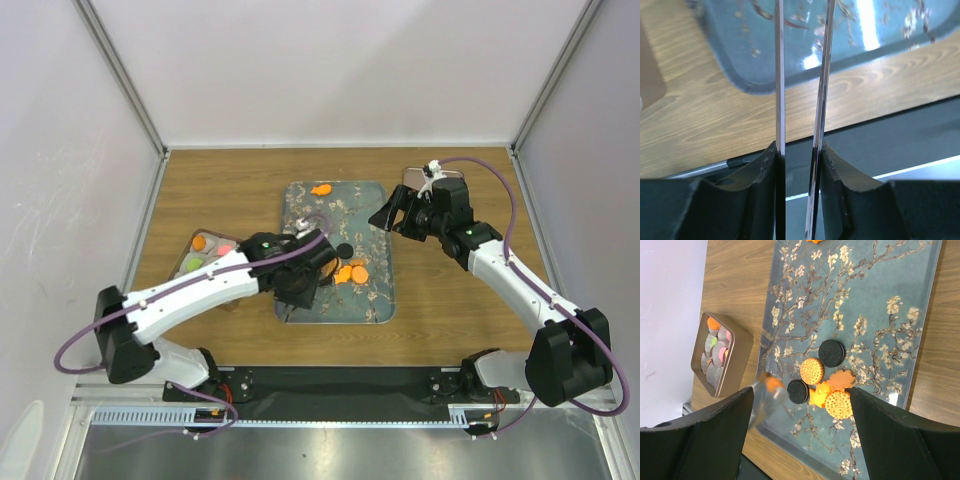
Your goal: Pack the cookies
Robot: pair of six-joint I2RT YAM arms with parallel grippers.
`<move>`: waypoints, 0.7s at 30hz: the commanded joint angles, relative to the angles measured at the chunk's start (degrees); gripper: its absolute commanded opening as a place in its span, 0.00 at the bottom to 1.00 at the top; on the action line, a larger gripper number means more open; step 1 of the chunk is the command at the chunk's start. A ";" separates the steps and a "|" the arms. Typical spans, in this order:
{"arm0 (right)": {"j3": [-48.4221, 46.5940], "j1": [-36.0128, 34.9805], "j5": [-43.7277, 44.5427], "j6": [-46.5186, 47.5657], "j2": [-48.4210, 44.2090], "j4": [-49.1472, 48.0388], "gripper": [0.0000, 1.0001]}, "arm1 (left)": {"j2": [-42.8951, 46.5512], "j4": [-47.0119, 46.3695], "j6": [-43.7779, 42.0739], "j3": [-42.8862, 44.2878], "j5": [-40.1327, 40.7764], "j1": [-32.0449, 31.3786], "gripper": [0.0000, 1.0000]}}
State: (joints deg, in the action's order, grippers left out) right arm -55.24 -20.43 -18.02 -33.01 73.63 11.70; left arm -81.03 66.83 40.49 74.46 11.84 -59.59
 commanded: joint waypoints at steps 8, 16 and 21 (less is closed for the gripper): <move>-1.18 -0.14 -0.79 -0.47 0.12 -1.51 0.85 | 18.09 5.42 7.67 -7.91 3.81 17.04 0.30; -1.18 -0.23 -0.96 -0.56 0.38 -1.69 0.85 | 29.79 9.19 6.80 -14.51 4.34 32.59 0.32; -1.18 -0.32 -0.96 -0.56 0.29 -1.60 0.85 | 30.93 10.69 4.69 -15.92 4.86 36.65 0.34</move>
State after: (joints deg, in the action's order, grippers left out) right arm -55.27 -20.43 -18.46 -33.04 73.87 11.68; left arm -50.39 76.53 46.52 59.20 15.40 -25.06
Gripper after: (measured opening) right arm 0.849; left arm 0.382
